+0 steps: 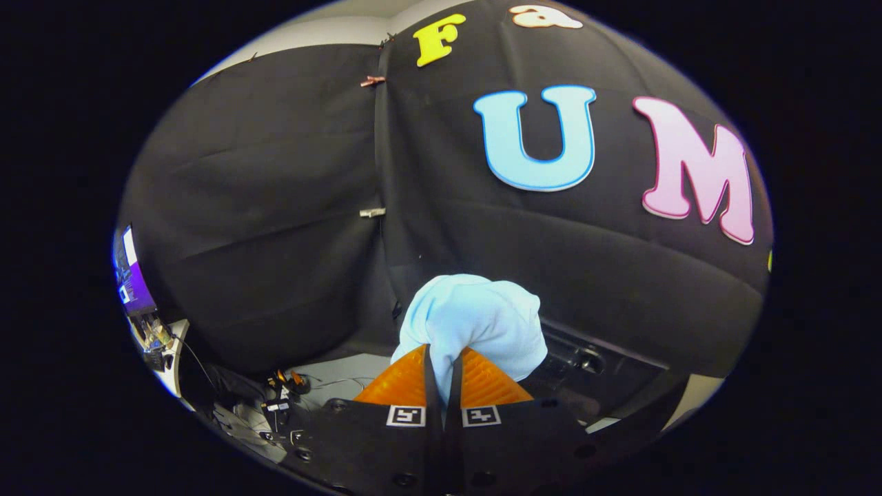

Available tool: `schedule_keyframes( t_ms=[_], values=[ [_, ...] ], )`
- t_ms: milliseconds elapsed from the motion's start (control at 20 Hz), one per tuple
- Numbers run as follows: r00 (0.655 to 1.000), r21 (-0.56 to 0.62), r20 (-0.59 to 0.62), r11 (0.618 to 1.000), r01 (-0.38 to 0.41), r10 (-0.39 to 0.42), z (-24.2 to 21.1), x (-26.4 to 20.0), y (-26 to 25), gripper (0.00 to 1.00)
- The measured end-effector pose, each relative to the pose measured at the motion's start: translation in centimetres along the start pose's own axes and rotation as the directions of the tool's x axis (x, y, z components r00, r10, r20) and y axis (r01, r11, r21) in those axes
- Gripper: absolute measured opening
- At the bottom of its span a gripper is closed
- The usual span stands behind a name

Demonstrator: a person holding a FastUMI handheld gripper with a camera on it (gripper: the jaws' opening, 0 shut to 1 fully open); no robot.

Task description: Put the clothes into the washing machine and then close the washing machine lid.

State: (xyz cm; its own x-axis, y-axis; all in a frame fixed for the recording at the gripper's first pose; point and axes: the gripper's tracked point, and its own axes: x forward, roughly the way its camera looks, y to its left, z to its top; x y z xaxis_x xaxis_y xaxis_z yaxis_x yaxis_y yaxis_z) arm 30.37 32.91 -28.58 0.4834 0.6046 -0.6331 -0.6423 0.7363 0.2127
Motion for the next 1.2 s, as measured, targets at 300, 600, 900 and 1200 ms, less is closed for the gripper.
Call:
schedule_keyframes(
  t_ms=[300,600,900,1200],
  values=[
    [0.987,-0.008,-0.158,1.000,-0.015,0.013,-6.3,3.9,-0.8,0.05],
    [0.922,0.060,-0.386,0.997,0.047,-0.020,-12.2,5.0,-2.9,0.05],
    [0.865,0.004,-0.502,1.000,0.021,-0.016,-16.1,5.1,-2.3,0.06],
    [0.849,0.004,-0.527,0.999,0.040,-0.032,-16.7,4.8,-2.5,0.10]
  ],
)
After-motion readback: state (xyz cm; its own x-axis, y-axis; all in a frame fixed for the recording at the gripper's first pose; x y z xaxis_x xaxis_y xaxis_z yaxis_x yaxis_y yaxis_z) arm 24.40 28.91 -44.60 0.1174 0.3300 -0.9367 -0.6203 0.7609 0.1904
